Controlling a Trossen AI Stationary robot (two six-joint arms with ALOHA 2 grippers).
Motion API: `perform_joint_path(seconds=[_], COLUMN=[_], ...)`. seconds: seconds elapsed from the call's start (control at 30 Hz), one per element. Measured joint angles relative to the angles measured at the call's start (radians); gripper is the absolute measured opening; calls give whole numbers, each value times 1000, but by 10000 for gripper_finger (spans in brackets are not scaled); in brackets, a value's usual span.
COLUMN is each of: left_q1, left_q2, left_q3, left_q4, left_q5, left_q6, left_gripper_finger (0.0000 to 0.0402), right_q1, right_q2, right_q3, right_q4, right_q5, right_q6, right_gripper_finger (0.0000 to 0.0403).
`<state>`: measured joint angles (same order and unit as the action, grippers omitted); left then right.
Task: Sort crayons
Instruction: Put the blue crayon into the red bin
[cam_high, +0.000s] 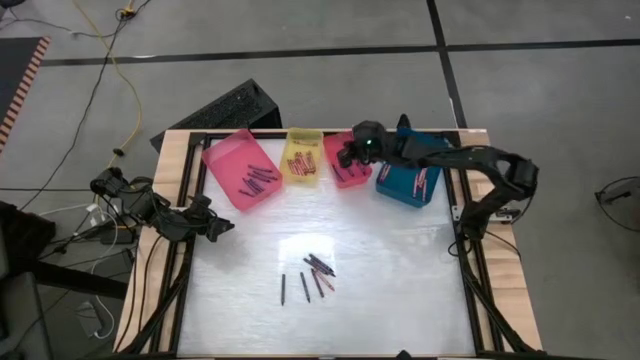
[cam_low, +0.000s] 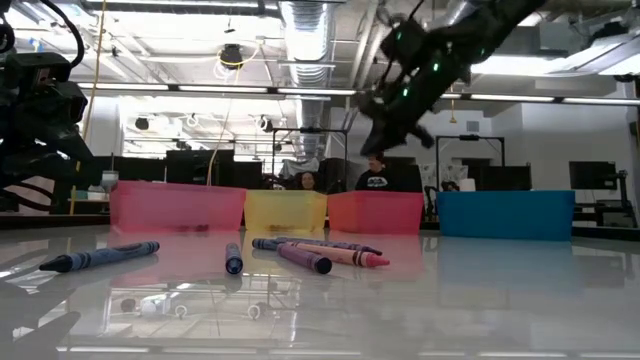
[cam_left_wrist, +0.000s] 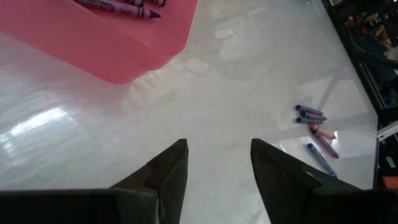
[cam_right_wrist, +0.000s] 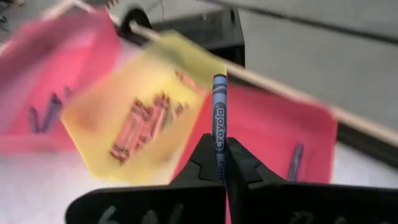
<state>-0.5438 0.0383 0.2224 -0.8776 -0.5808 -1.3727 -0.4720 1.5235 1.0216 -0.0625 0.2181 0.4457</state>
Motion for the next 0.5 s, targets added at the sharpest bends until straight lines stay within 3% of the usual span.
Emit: perform_joint_path(seconds=[0.5], left_q1=[0], left_q2=[0], left_q3=[0], left_q4=[0], left_q5=[0], left_q6=[0], left_gripper_finger=[165], right_q1=[-10], right_q2=[229], right_q3=[-14], right_q4=[0], right_q5=[-14], right_q6=[188], right_gripper_finger=[24])
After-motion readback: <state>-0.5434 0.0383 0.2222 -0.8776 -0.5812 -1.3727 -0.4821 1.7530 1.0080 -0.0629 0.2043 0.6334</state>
